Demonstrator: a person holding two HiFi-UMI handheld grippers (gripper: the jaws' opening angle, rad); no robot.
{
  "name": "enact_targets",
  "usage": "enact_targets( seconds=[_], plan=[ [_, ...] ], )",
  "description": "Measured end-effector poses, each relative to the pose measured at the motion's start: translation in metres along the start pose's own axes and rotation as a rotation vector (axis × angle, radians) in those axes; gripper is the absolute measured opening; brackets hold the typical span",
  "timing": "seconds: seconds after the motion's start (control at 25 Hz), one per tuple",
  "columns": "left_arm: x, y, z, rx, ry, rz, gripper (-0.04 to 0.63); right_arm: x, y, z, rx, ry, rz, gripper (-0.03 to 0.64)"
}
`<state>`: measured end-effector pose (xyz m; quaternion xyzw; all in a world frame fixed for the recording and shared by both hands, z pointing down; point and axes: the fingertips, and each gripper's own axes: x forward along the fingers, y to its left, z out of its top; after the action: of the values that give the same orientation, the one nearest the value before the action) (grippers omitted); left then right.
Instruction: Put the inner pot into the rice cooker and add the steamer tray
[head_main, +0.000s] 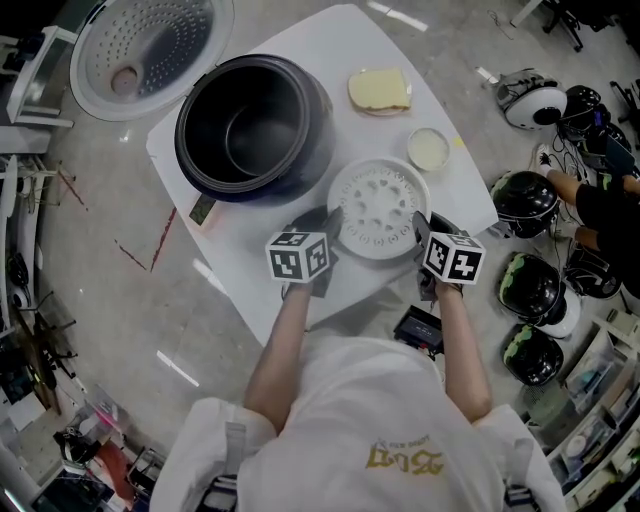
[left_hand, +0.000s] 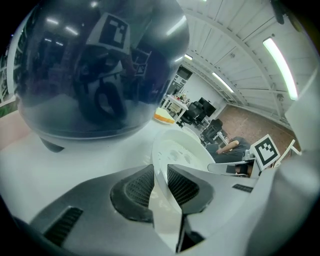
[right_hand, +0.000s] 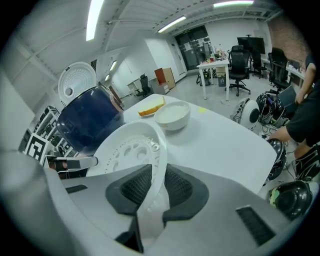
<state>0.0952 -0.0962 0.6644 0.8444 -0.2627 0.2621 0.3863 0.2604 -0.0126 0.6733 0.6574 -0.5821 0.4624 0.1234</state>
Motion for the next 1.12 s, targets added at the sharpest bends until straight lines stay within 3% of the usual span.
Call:
enact_targets(
  seconds=[0.48, 1.12],
  plan=[
    [-0.035, -0.031, 0.026, 0.017, -0.103, -0.037, 0.083, -0.042, 0.015, 0.016, 0.019, -0.095, 0.022, 0.086],
    [-0.109, -0.085, 0.067, 0.113, -0.276, -0.096, 0.074, -0.122, 0.051, 0.042, 0.069, -0.29, 0.077, 0.075]
  ],
)
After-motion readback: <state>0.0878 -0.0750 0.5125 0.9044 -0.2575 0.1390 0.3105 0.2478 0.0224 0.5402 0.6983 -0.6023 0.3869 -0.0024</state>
